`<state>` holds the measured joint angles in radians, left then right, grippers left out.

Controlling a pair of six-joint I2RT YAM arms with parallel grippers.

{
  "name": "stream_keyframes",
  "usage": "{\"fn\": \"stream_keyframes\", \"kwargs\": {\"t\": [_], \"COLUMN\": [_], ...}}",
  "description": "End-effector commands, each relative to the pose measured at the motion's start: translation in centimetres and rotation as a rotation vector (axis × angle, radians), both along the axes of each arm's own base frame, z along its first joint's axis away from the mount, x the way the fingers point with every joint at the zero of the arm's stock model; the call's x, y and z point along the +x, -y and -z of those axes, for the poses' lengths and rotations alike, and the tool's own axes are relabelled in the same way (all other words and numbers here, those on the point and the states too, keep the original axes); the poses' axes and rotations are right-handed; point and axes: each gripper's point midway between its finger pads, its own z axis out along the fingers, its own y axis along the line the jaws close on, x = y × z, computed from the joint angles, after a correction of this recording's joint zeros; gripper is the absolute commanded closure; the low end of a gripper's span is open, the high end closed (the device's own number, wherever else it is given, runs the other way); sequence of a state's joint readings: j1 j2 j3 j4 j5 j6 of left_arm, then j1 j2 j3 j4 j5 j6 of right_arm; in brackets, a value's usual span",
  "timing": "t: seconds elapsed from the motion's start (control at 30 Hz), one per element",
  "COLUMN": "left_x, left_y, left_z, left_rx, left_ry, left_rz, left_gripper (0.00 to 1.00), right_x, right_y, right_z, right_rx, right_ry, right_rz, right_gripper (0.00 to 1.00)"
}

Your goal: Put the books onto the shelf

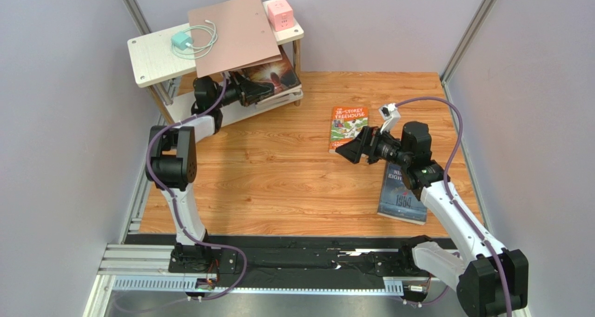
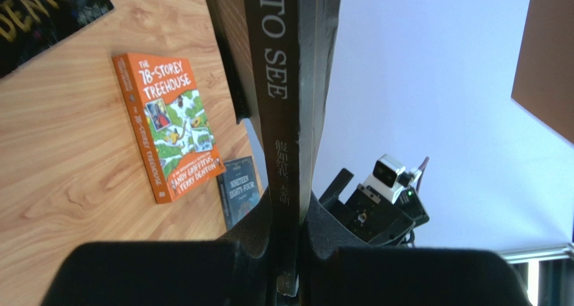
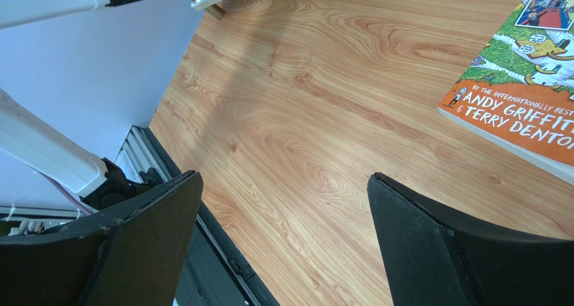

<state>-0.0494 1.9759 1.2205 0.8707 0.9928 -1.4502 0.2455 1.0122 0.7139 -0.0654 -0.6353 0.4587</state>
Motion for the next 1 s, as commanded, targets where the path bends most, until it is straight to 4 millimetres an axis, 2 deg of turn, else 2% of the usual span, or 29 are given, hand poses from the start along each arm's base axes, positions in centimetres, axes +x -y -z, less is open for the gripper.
{"fn": "stream_keyframes", "kwargs": {"t": [0.0, 0.03, 0.07, 0.1, 0.13, 0.3, 0.33, 0.4, 0.43, 0.5, 0.53, 0.6, 0.63, 0.77, 0.8, 0.93, 0.97], "left_x": [2.2, 2.7, 3.1, 3.8, 4.3, 6.1, 6.5, 7.1, 7.4, 8.0, 8.3, 8.8, 8.9, 9.5, 9.9, 10.0, 10.3], "left_y": [-0.5, -0.6, -0.7, -0.9, -1.0, -1.7, -1.7, -1.8, -1.8, -1.8, -1.8, -1.7, -1.7, -1.8, -3.0, -3.3, -3.5], "left_z": [-0.8, -0.1, 0.1, -0.6, 0.4, 1.2, 2.3, 2.4, 3.7, 3.9, 4.8, 4.4, 5.2, 6.1, 6.0, 6.7, 6.7], "left_rx": [0.056, 0.06, 0.071, 0.076, 0.083, 0.097, 0.099, 0.104, 0.107, 0.113, 0.112, 0.109, 0.11, 0.141, 0.139, 0.17, 0.18], "left_ry": [0.061, 0.036, 0.037, 0.053, 0.01, -0.005, -0.039, -0.038, -0.076, -0.083, -0.105, -0.097, -0.126, -0.147, -0.153, -0.166, -0.168], "left_rz": [0.038, 0.034, 0.031, 0.024, 0.024, 0.008, 0.008, 0.012, 0.017, 0.018, 0.018, 0.028, 0.033, 0.042, 0.022, 0.019, 0.003], "left_gripper": [1.0, 1.0, 1.0, 1.0, 1.0, 1.0, 1.0, 1.0, 1.0, 1.0, 1.0, 1.0, 1.0, 0.98, 0.95, 0.81, 0.72], "right_x": [0.1, 0.1, 0.0, 0.0, -0.1, -0.2, -0.2, -0.2, -0.3, -0.3, -0.3, -0.3, -0.4, -0.3, -0.2, -0.3, -0.3], "right_y": [-0.1, -0.1, -0.1, -0.1, -0.1, 0.0, 0.0, -0.1, 0.0, -0.1, 0.0, 0.0, 0.0, 0.0, 0.0, -0.1, -0.1], "right_z": [-0.4, -0.4, -0.5, -0.4, -0.3, 0.1, 0.2, 0.3, 0.4, 0.4, 0.4, 0.5, 0.7, 1.1, 1.2, 1.2, 1.2], "right_rx": [-0.007, -0.007, -0.006, -0.007, -0.008, -0.01, -0.012, -0.012, -0.011, -0.01, -0.012, -0.014, -0.015, -0.017, -0.017, -0.017, -0.016], "right_ry": [0.039, 0.039, 0.04, 0.04, 0.037, 0.028, 0.026, 0.025, 0.022, 0.023, 0.024, 0.021, 0.015, 0.009, 0.008, 0.009, 0.008], "right_rz": [-0.01, -0.009, -0.011, -0.011, -0.013, -0.011, -0.012, -0.015, -0.014, -0.016, -0.017, -0.014, -0.015, -0.014, -0.014, -0.015, -0.015], "right_gripper": [0.0, 0.0, 0.0, 0.0, 0.0, 0.0, 0.0, 0.0, 0.0, 0.0, 0.0, 0.0, 0.0, 0.0, 0.0, 0.0, 0.0]}}
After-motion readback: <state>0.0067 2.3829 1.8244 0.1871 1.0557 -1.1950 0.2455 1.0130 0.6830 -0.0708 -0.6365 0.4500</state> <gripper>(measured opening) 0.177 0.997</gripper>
